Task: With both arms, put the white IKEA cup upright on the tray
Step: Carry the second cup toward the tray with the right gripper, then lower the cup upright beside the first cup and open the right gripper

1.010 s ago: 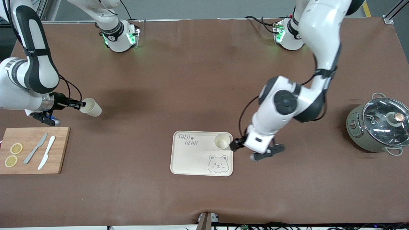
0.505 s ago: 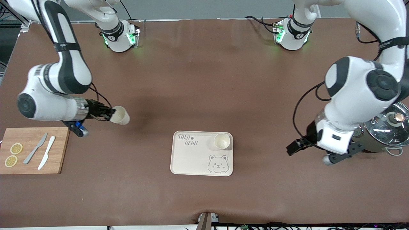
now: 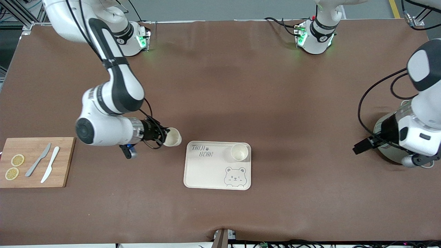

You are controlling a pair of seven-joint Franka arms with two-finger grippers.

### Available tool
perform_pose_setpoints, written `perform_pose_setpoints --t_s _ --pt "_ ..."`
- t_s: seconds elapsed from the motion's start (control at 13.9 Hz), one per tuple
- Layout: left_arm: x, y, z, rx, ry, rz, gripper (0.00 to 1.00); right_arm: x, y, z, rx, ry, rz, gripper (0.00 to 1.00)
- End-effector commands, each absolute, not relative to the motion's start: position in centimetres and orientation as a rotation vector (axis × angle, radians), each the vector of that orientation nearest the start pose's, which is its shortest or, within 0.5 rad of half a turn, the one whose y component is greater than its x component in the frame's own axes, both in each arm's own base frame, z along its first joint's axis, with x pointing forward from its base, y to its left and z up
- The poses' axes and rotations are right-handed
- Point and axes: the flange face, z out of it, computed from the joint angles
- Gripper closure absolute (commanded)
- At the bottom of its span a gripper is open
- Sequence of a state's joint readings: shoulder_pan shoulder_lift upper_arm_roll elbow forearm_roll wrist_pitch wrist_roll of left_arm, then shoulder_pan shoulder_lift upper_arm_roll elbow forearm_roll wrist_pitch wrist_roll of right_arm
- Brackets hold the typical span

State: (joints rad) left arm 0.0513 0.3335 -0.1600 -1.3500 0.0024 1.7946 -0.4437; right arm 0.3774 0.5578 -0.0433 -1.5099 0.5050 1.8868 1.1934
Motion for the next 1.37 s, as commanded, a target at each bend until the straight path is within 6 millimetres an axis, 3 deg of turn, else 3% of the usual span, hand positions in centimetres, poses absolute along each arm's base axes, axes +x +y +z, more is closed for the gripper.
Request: perform_pose_setpoints --t_s 0.0,0.22,0.65,0.94,1.01,1.08,1.15,1.3 --pt "65.3 -2.9 56.4 -3.145 -0.455 -0.143 0.0 64.7 30.2 31.5 -2.407 1.546 0.572 1.0" --pt "64.8 -0.5 57.2 -3.154 -0.398 -0.147 0.0 64.9 32.1 29.2 -2.372 1.58 0.493 1.0" --pt "63.8 -1.0 58.0 -3.152 -0.382 -0.104 0.0 64.6 34.7 25.2 -2.364 1.571 0.391 1.0" --pt "62.8 -1.1 58.9 -3.147 -0.38 -0.065 0.0 64.5 35.0 24.9 -2.368 1.565 0.386 0.99" --pt "62.7 -1.0 59.0 -3.144 -0.382 -0.058 0.0 64.5 35.0 24.9 -2.369 1.564 0.383 0.74" --pt "62.5 -0.9 59.4 -3.143 -0.379 -0.061 0.0 64.5 35.0 25.0 -2.369 1.563 0.384 0.63" --pt "62.2 -0.8 59.6 -3.142 -0.362 -0.054 0.0 64.5 35.0 25.0 -2.369 1.563 0.384 0.57" --pt "62.0 -0.8 59.6 -3.136 -0.355 -0.034 0.0 64.5 35.0 25.0 -2.376 1.561 0.38 0.55"
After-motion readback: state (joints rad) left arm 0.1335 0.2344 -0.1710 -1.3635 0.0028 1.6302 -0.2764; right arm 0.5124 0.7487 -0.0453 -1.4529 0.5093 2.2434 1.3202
